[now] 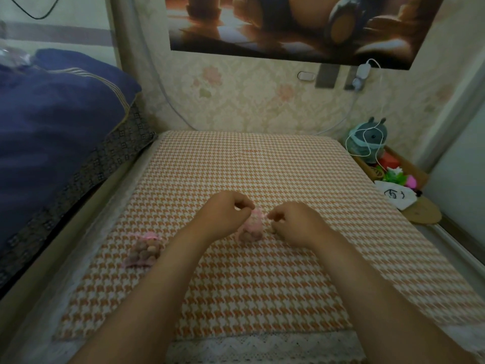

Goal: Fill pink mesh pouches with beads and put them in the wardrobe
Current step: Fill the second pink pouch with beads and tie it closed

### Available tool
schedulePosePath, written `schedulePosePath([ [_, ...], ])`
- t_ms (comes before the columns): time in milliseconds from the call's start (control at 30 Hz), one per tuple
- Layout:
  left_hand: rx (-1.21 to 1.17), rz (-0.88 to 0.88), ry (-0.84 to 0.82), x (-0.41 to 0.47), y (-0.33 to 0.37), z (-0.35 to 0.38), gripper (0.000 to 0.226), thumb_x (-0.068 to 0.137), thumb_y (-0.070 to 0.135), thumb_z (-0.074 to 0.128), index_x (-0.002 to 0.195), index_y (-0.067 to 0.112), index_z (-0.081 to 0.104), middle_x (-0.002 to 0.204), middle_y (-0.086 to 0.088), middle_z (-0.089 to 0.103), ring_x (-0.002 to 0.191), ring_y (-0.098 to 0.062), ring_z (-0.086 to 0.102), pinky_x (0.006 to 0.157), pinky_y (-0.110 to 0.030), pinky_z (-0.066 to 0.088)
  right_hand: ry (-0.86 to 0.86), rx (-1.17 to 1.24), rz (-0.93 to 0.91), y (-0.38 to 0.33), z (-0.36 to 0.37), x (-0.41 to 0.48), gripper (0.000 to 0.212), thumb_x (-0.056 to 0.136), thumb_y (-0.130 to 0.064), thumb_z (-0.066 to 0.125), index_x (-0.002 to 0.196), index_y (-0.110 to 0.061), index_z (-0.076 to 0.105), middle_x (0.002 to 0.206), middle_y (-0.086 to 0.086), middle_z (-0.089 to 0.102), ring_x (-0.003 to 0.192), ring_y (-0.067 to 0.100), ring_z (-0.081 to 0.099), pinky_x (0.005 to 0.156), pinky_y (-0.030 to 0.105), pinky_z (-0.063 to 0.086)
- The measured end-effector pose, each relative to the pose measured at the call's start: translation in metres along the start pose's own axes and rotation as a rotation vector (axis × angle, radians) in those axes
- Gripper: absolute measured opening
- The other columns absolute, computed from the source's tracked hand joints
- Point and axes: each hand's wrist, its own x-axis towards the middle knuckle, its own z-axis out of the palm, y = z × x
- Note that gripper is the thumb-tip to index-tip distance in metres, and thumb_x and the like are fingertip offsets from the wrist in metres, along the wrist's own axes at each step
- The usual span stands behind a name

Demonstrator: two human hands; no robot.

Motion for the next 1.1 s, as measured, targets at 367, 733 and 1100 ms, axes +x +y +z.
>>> schedulePosePath([
  [367, -0.007, -0.005, -0.035, 0.001, -0.002, 0.000, 0.019, 0.087, 0.031, 0.066, 0.104, 0.028, 0.074, 0.114, 0.015, 0.068, 0.081, 0.005, 0.058, 0.076, -0.019, 0.046, 0.163, 0.066, 0.011, -0.009, 0.006, 0.008, 0.021, 0.091, -0.036, 0.063, 0.110, -0.031, 0.072, 0.103, -0.011, 0.072, 0.097, 0.013, 0.065, 0.081, 0.031, 0.052],
  [733, -0.083, 0.011, -0.052, -0.002, -0.001, -0.003, 0.023, 0.093, 0.022, 0.056, 0.110, 0.024, 0.073, 0.101, 0.008, 0.071, 0.075, 0.001, 0.056, 0.070, -0.021, 0.042, 0.339, 0.360, -0.198, -0.042, -0.007, -0.009, 0.011, 0.083, -0.039, 0.075, 0.091, -0.030, 0.074, 0.084, -0.020, 0.070, 0.074, -0.009, 0.058, 0.065, 0.013, 0.040],
  [1100, -0.033, -0.025, -0.014, -0.002, -0.002, -0.003, 0.022, 0.090, 0.026, 0.061, 0.107, 0.023, 0.074, 0.113, 0.011, 0.069, 0.089, -0.003, 0.056, 0.087, -0.023, 0.047, 0.333, 0.332, -0.075, -0.011, -0.008, 0.001, 0.013, 0.091, -0.022, 0.067, 0.100, -0.029, 0.074, 0.098, -0.017, 0.069, 0.086, -0.003, 0.062, 0.083, 0.024, 0.052],
])
